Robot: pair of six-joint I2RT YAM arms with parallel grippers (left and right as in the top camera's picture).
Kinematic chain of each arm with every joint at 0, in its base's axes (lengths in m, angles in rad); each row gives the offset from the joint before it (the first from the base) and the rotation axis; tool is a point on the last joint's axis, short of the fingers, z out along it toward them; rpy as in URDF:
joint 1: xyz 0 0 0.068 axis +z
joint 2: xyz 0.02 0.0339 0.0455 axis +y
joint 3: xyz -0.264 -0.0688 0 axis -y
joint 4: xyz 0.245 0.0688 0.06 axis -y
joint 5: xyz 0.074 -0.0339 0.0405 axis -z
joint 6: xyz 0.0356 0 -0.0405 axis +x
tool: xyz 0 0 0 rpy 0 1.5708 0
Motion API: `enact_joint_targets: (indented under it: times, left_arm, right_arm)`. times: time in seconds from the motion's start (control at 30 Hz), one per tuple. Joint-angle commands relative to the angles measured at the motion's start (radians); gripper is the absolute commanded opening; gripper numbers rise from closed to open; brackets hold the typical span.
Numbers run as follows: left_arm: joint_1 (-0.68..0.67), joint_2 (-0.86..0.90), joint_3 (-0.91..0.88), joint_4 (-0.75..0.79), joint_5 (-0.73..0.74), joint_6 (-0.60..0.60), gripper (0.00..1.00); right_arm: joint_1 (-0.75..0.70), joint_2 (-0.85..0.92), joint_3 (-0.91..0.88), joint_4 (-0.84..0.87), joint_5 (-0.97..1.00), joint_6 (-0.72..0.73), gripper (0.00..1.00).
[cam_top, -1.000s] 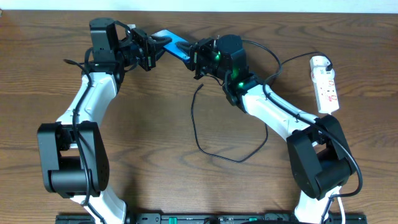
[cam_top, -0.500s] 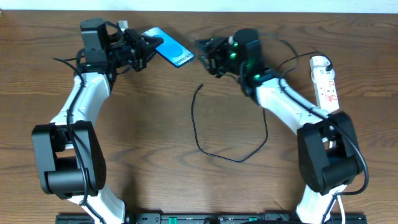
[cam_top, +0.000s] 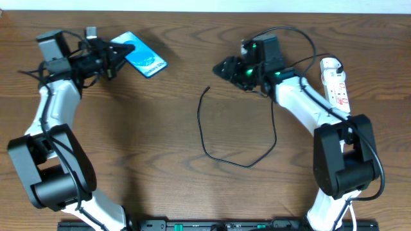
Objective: Plug charger to phone and switch on socket
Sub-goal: 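Release the phone from the right gripper and grasp the black cable end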
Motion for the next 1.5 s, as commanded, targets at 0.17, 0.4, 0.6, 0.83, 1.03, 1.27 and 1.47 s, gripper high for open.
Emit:
enact_joint_targets:
  times: [0.17,0.4,0.6,0.83,1.03,1.27,1.47]
  left_arm:
    - [0.062,-0.023,0.005,0.007,0.117,0.075,0.08]
    - [0.061,-0.023,0.000,0.006,0.109,0.075,0.07]
    - [0.061,-0.023,-0.013,-0.001,0.084,0.074,0.08]
    - [0.056,-0.023,-0.013,-0.001,0.079,0.077,0.07]
    - [0.045,-0.023,-0.015,-0.002,0.057,0.093,0.07]
    - [0.045,-0.023,-0.015,-0.002,0.057,0.093,0.07]
    - [0.045,-0.023,-0.015,-0.005,0.057,0.093,0.07]
  right_arm:
    - [0.085,0.127,0.224,-0.203,0.027,-0.092,0.52]
    - [0.088,0.300,0.427,-0.407,0.052,-0.071,0.39]
    - [0.088,0.353,0.427,-0.449,0.056,-0.064,0.31]
    - [0.090,0.363,0.427,-0.447,0.089,-0.024,0.28]
    - [0.108,0.372,0.426,-0.451,0.090,0.009,0.25]
    - [0.118,0.406,0.426,-0.441,0.085,0.027,0.24]
    - [0.109,0.406,0.426,-0.436,0.086,0.027,0.18]
